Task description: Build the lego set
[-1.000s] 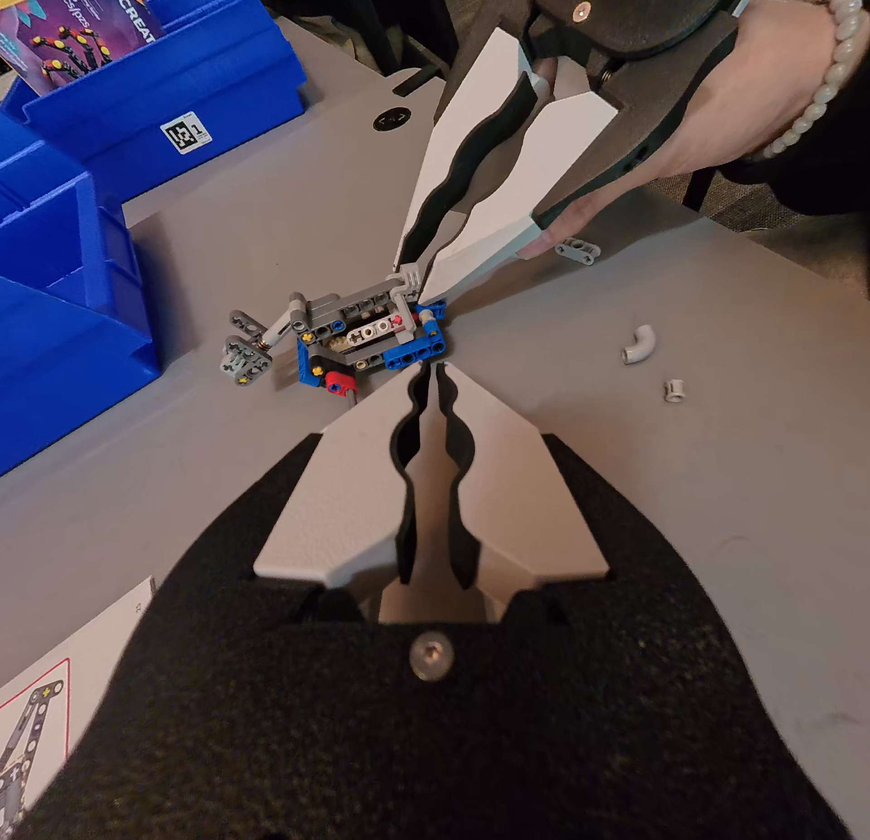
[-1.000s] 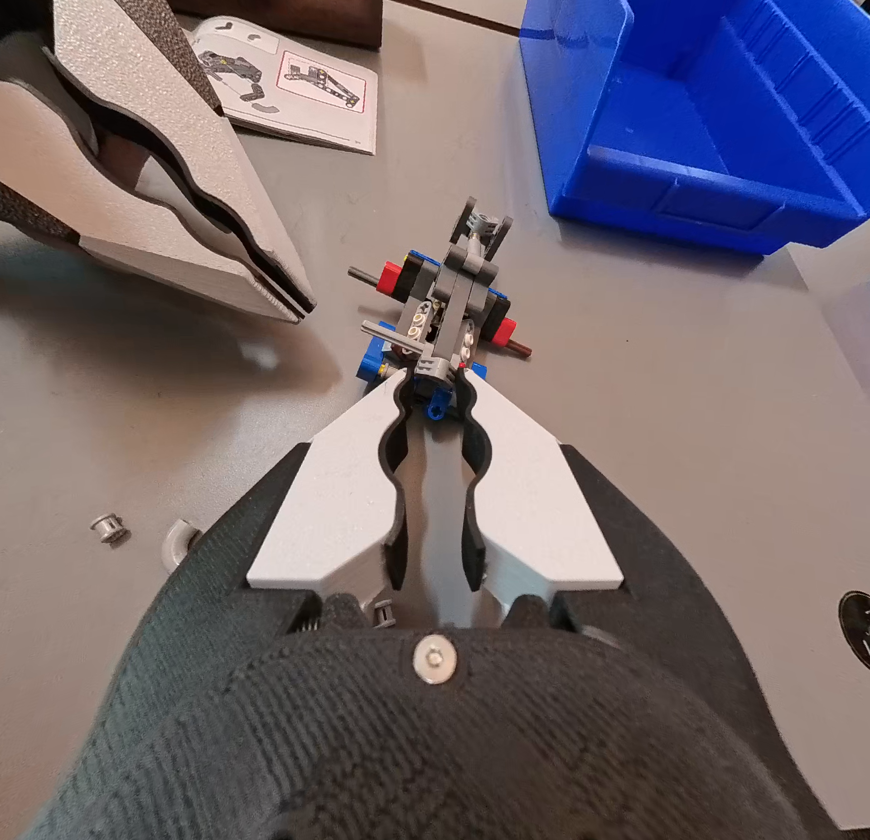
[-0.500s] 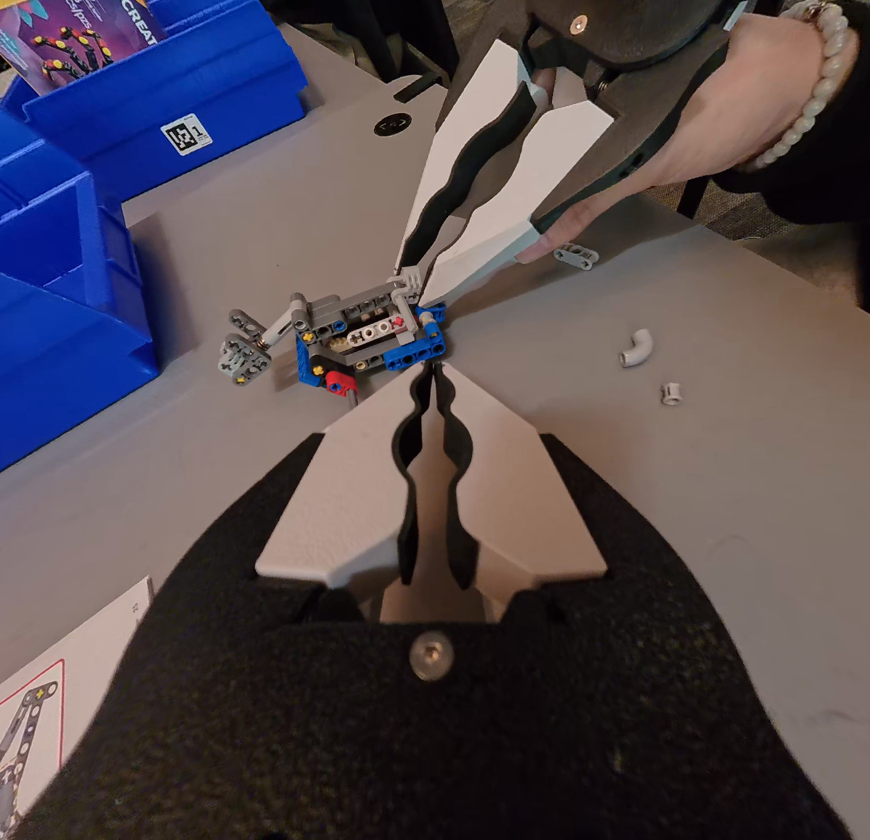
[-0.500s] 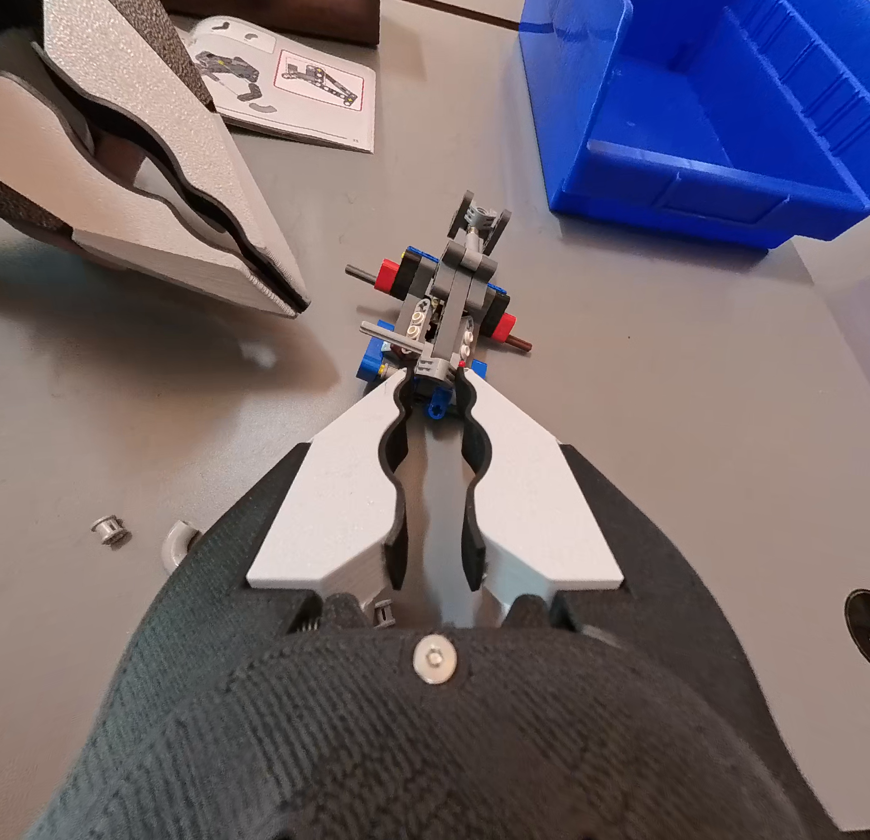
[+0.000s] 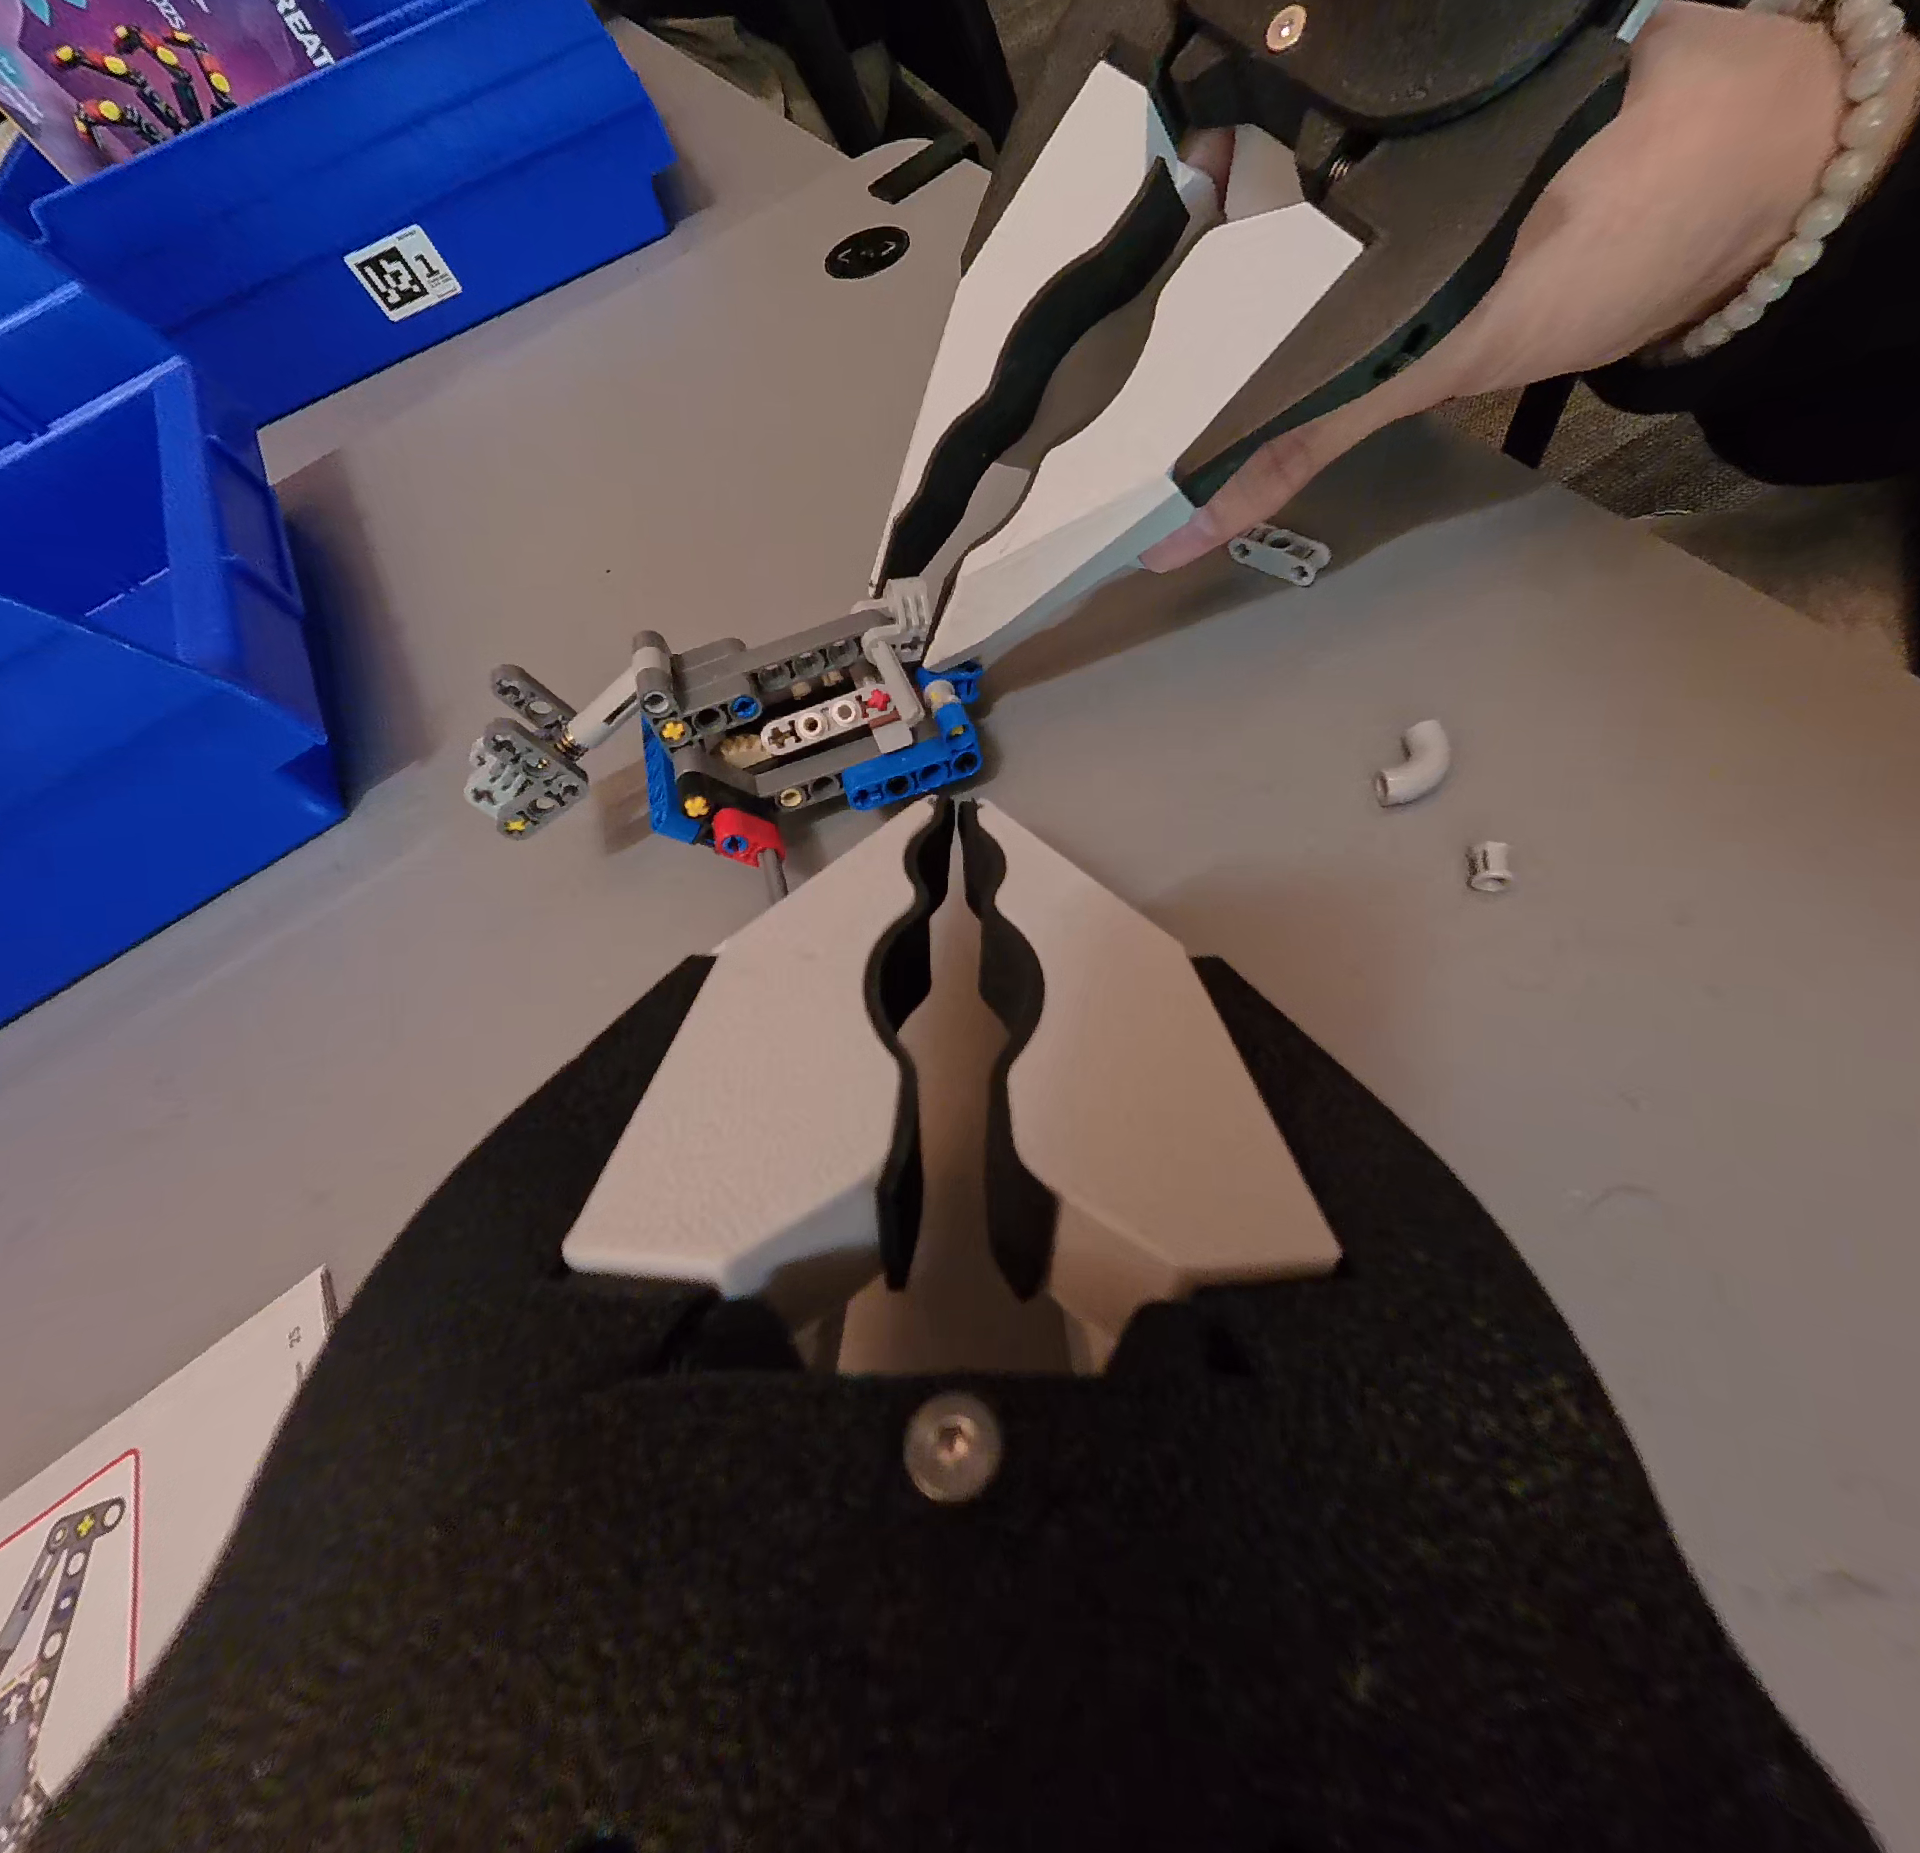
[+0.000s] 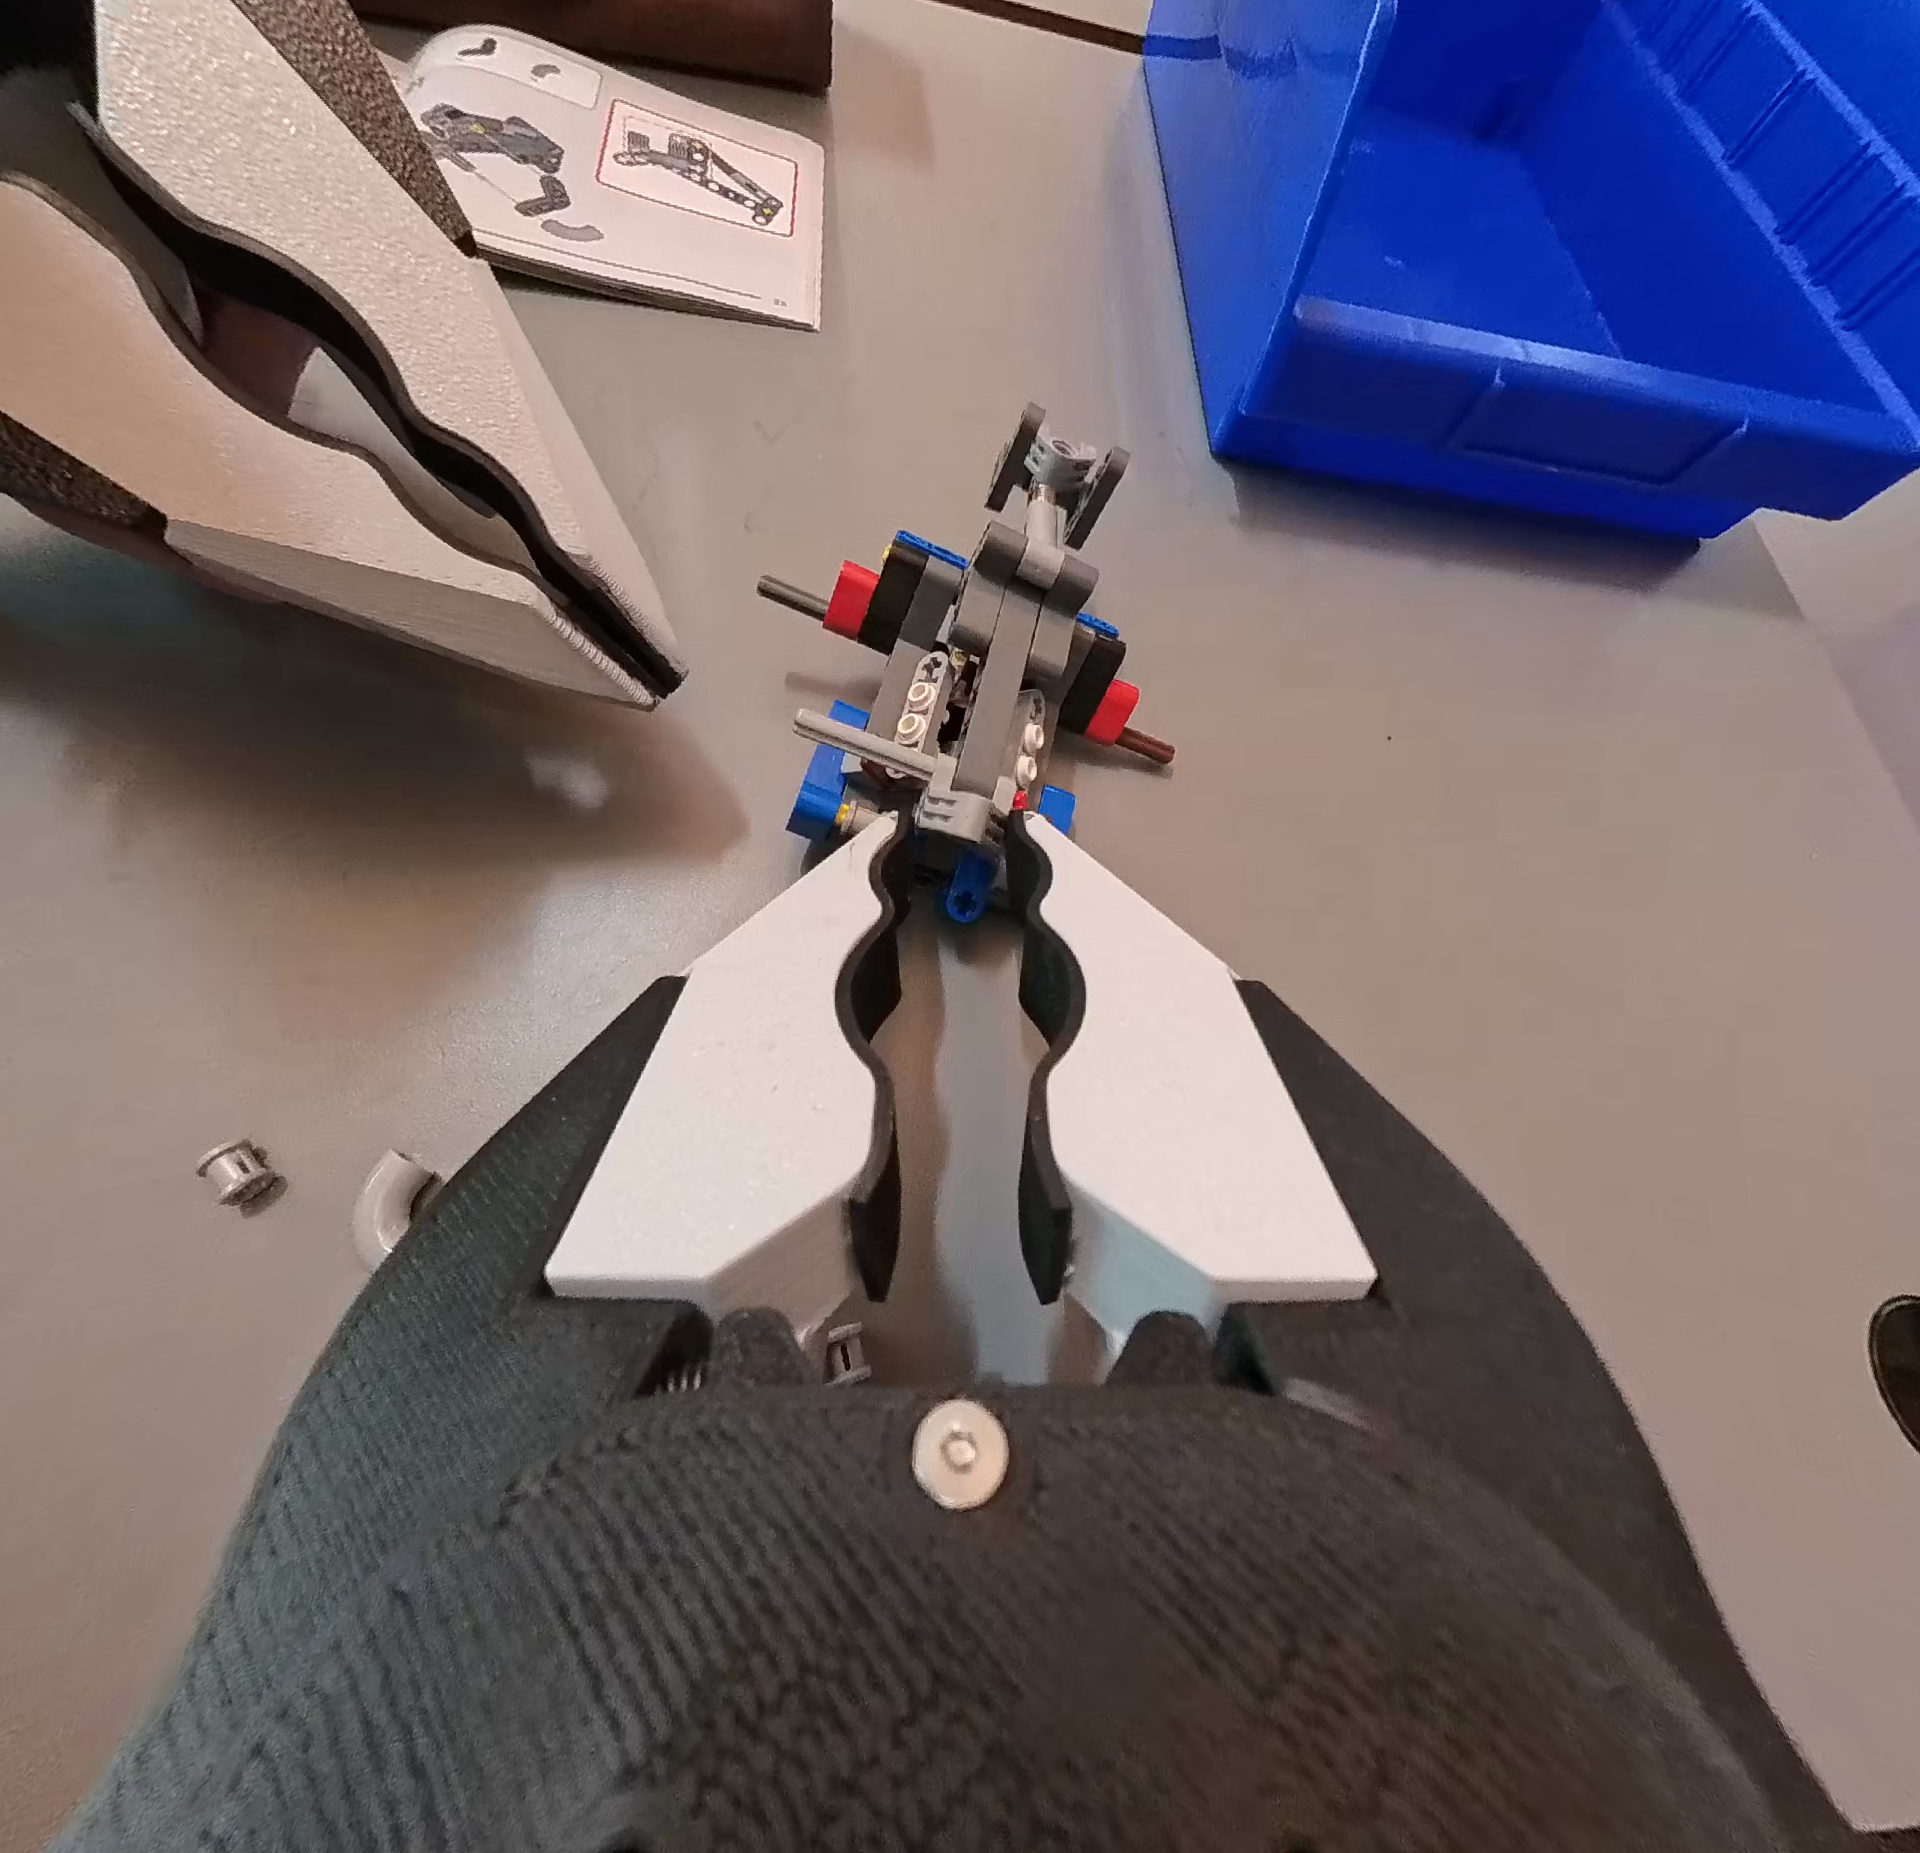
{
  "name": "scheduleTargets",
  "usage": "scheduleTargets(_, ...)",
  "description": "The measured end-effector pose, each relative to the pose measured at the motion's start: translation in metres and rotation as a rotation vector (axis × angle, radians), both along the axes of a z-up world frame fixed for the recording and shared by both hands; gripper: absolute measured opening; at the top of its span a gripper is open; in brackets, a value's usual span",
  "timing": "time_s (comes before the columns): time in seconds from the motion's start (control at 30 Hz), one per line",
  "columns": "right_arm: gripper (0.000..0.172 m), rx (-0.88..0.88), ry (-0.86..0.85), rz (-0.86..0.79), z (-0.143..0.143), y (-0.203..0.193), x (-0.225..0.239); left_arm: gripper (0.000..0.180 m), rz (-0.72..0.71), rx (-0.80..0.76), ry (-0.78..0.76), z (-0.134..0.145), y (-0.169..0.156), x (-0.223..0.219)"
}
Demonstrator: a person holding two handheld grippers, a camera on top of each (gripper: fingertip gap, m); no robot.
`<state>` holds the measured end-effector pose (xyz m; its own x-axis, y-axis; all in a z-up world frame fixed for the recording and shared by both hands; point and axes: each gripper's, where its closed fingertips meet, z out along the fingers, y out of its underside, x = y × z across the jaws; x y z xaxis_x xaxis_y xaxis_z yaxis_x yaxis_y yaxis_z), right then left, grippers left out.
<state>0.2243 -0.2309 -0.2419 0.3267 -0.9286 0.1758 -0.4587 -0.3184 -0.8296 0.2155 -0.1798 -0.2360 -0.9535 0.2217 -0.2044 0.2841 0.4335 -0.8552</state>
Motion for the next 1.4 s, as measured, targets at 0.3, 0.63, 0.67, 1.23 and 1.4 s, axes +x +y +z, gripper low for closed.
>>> scheduleTargets(0.3,0.014,-0.01,-0.001,-0.003,0.0,0.0,0.0,0.002,0.011,-0.016,-0.012,0.002,0.0,0.001)
scheduleTargets(0.63,0.014,-0.012,-0.033,0.011,0.004,0.002,0.002,0.011,0.146,-0.037,0.001,0.006,-0.015,0.007)
scheduleTargets(0.67,0.015,-0.005,-0.039,0.011,0.005,0.002,0.002,0.011,0.146,-0.027,-0.012,0.004,-0.017,0.006)
scheduleTargets(1.23,0.014,0.022,-0.064,0.013,0.011,0.0,0.003,0.001,0.209,0.007,-0.048,0.002,-0.034,0.013)
scheduleTargets(1.4,0.015,0.03,-0.058,0.011,0.01,-0.001,0.004,0.001,0.218,0.011,-0.049,0.002,-0.035,0.013)
